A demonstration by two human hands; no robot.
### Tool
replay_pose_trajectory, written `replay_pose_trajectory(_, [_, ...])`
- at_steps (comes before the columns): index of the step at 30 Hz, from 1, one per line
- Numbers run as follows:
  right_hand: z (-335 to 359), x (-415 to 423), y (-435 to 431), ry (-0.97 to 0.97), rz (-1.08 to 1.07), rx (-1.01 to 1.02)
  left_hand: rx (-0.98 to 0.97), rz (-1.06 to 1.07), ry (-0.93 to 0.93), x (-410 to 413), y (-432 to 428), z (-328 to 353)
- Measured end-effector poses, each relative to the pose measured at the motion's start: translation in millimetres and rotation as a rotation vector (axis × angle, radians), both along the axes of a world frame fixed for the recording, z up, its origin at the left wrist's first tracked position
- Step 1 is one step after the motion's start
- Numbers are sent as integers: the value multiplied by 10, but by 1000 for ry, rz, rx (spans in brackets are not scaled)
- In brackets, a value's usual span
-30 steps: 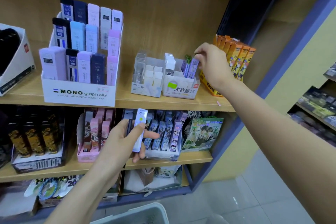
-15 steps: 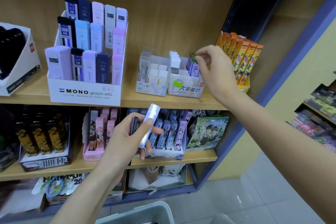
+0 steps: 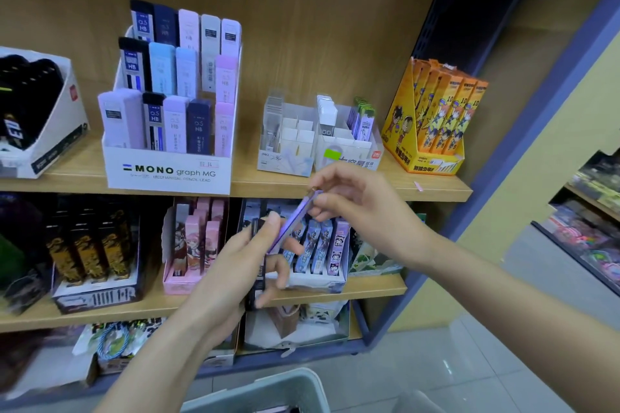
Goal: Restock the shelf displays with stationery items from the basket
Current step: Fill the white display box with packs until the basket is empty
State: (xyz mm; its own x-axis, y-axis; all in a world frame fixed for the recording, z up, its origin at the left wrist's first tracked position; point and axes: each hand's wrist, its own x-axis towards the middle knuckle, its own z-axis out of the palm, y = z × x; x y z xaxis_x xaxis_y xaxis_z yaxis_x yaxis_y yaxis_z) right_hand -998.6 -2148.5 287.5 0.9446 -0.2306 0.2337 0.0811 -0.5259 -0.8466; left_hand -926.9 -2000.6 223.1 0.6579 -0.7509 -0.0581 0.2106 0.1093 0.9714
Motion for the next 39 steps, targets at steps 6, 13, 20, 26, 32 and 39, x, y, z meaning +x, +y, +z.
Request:
replay_pose_trajectory(6, [-37, -116, 63, 62, -37, 71, -43, 193, -73, 58, 2, -22])
replay_pose_trajectory(13, [-42, -151, 127, 93, -149, 253, -5, 227, -246, 43, -29, -32])
replay_pose_trajectory(20, [351, -59, -470, -311, -495, -295, 192, 150, 37, 122, -60, -156])
replay_pose_trajectory(26, [503, 207, -886, -307, -598, -562, 224, 135, 27, 105, -65, -214])
replay_pose_trajectory(32, [486, 403, -1044, -91, -529, -794, 113, 142, -27, 56, 16, -124])
replay_pose_trajectory(39, [407, 512, -1107, -87, -582, -826, 81, 158, -14, 96, 38, -80])
